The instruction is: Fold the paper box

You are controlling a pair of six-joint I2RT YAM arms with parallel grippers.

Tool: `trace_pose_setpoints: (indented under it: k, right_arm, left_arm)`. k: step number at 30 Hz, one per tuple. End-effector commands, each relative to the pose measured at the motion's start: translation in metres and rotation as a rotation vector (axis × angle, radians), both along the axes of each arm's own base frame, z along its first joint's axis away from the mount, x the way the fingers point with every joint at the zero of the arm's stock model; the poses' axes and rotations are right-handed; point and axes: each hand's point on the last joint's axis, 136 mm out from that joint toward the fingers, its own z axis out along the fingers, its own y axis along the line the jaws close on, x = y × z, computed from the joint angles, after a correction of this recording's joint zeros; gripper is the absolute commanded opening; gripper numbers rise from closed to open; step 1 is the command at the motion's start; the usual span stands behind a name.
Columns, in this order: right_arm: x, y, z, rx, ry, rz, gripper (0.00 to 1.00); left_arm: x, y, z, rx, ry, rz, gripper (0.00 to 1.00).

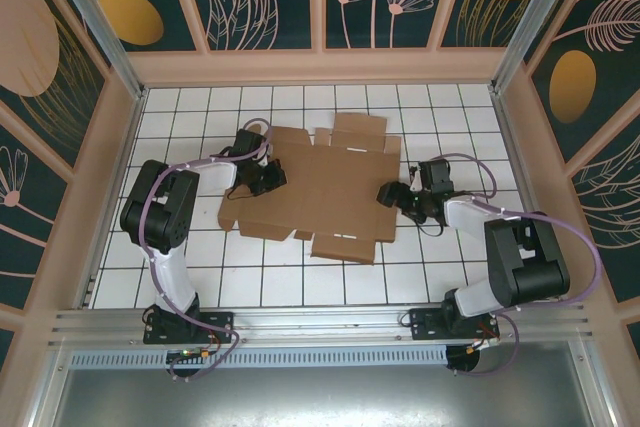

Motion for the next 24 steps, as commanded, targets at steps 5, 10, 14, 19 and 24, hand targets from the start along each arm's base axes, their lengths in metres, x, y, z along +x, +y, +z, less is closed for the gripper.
trace_pose_setpoints:
  k: [5, 10, 14, 19, 24]
  right_arm:
    - [-0.017, 0.049, 0.017, 0.307, -0.003, 0.142, 0.76]
    - [-0.015, 0.049, 0.026, 0.312, -0.033, 0.147, 0.71]
    - [-0.011, 0.029, 0.003, 0.105, 0.009, 0.094, 0.58]
    - [-0.007, 0.013, -0.017, -0.155, 0.046, 0.102, 0.44]
    - [0.003, 0.018, -0.015, -0.365, 0.023, 0.158, 0.27]
  left_arm:
    - [-0.031, 0.011, -0.032, 0.049, 0.107, 0.000, 0.03]
    - [-0.029, 0.011, -0.025, 0.043, 0.091, 0.002, 0.02]
    - [-0.039, 0.012, -0.027, 0.028, 0.105, 0.007, 0.02]
    - [-0.049, 0.012, -0.021, -0.009, 0.103, 0.028, 0.01]
    - [-0.064, 0.010, -0.017, -0.029, 0.100, 0.039, 0.00]
